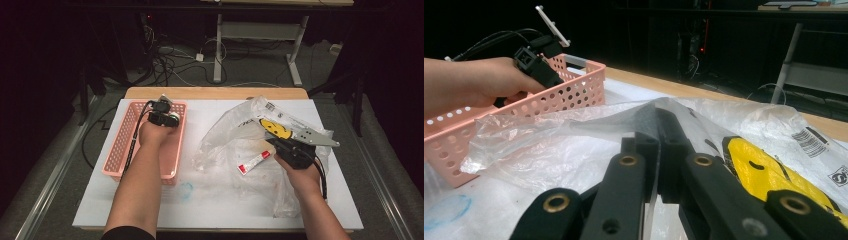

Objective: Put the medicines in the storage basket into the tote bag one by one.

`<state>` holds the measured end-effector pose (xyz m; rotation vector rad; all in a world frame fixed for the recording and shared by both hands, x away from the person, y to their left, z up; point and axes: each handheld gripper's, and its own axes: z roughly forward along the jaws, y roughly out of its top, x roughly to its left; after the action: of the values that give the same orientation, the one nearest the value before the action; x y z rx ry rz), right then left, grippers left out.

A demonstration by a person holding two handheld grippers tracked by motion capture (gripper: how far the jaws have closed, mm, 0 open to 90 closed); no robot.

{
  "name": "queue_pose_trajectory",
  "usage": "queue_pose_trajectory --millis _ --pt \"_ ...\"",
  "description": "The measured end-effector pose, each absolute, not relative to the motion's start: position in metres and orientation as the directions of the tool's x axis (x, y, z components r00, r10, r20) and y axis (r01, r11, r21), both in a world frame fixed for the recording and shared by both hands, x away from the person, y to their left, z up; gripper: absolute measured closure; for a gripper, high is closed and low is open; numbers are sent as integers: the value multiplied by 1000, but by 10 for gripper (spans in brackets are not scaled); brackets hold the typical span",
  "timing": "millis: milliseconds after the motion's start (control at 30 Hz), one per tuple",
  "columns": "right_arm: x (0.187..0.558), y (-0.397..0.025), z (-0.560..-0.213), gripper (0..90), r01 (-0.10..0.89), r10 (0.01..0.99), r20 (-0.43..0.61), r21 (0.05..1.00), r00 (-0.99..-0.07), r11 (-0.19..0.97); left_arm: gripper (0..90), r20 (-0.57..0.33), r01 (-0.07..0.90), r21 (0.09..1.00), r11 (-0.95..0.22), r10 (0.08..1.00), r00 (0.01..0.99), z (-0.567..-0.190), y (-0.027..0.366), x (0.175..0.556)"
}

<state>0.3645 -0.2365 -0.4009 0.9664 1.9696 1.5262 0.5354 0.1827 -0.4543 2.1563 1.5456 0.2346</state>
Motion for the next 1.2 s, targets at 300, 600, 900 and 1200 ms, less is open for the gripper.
queue_pose_trajectory --millis 300,600,900,1200 --pt "364 -235 -401 900 243 760 52 960 -648 142 536 -143 829 502 -247 921 362 -445 183 518" --pt "363 -233 -401 900 239 756 46 960 -653 148 536 -144 818 515 -257 915 378 -439 189 497" --pt "363 -233 -400 900 236 754 43 960 -655 151 536 -142 811 526 -254 914 379 -429 201 476" --pt "361 -233 -399 900 231 753 38 961 -657 153 536 -158 788 563 -250 903 399 -417 208 447"
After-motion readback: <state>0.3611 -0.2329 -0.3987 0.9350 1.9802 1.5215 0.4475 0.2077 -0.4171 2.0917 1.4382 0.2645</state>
